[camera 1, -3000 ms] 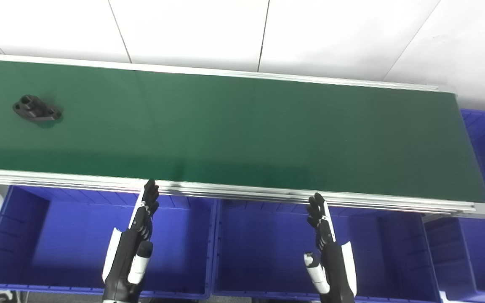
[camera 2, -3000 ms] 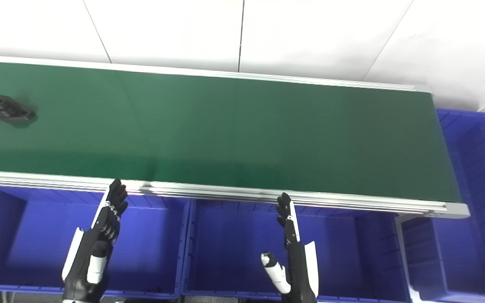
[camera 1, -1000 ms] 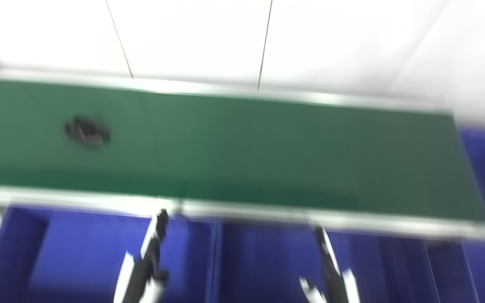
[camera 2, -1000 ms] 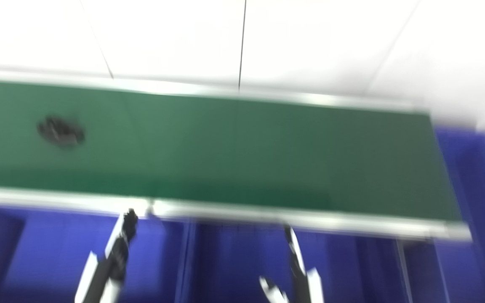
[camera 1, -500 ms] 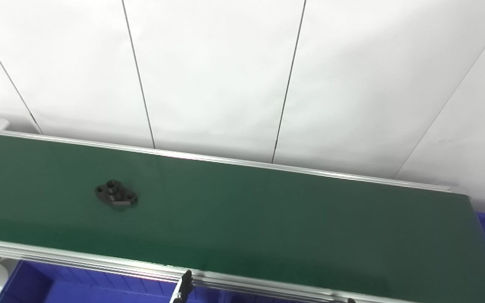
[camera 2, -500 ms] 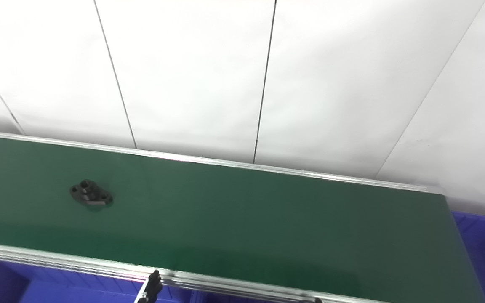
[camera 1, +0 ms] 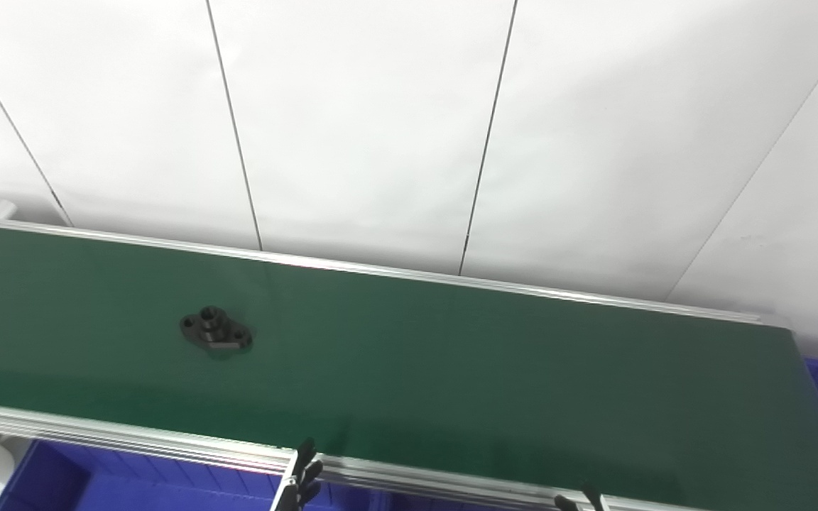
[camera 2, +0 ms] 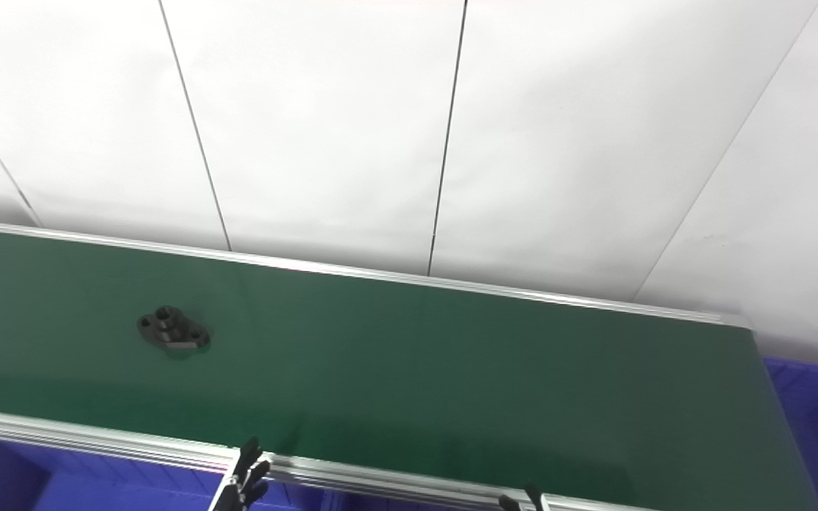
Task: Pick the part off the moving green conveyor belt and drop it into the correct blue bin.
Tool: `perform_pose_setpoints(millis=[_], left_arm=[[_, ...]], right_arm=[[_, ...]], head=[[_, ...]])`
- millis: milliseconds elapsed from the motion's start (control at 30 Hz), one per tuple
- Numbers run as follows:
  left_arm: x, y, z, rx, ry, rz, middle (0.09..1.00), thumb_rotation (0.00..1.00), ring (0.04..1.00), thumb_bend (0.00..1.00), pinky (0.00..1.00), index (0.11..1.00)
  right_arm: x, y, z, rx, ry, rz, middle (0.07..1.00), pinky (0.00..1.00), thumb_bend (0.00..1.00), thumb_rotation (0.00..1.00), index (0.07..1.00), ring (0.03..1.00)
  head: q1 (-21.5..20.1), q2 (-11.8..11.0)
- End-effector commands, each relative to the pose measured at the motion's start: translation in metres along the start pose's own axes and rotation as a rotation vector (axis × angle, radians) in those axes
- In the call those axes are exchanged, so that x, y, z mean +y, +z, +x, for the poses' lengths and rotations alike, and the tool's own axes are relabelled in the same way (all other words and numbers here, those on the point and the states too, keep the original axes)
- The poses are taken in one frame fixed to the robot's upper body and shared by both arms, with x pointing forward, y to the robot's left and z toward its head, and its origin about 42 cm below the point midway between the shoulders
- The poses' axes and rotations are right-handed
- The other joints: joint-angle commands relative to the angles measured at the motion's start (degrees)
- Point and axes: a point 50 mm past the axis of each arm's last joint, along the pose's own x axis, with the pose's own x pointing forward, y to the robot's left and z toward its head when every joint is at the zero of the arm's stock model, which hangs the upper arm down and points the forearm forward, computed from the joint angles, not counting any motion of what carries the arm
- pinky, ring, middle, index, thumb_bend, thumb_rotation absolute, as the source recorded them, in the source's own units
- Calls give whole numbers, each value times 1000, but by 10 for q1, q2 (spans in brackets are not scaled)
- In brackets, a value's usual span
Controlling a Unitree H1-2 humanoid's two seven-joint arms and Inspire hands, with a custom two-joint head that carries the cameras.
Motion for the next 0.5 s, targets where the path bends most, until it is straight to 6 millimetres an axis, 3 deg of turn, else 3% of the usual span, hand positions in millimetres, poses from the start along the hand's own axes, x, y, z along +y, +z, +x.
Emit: perform_pose_setpoints(millis=[0, 100, 233, 333, 467], left_arm=[[6, 8, 1, -57, -10, -16, 1000, 987, 963, 793, 909, 1000], [9, 8, 2, -59, -18, -22, 1000, 970, 977, 771, 958, 1000], [9, 10, 4, -70, -31, -26, 1000, 968, 993, 721, 993, 1000], [9, 12, 4, -74, -35, -27, 1000, 946, 1000, 774, 1000, 1000], [8, 15, 0, -74, -46, -23, 1000, 948, 1000, 783, 1000, 1000]], right_arm=[[1, 19, 10, -118, 34, 41, 793, 656, 800, 817, 916, 710], [0, 28, 29, -193, 87, 30, 761, 619, 806, 644, 862, 695], [6, 43, 64, -277, 136, 60, 788, 603, 810, 557, 848, 689], [11, 58, 93, -312, 261, 50, 869, 667, 803, 591, 825, 778], [18, 79, 126, -334, 379, -66, 906, 731, 833, 620, 821, 854]], head=[[0, 0], [-5, 5], [-7, 19], [-6, 28], [-8, 28]])
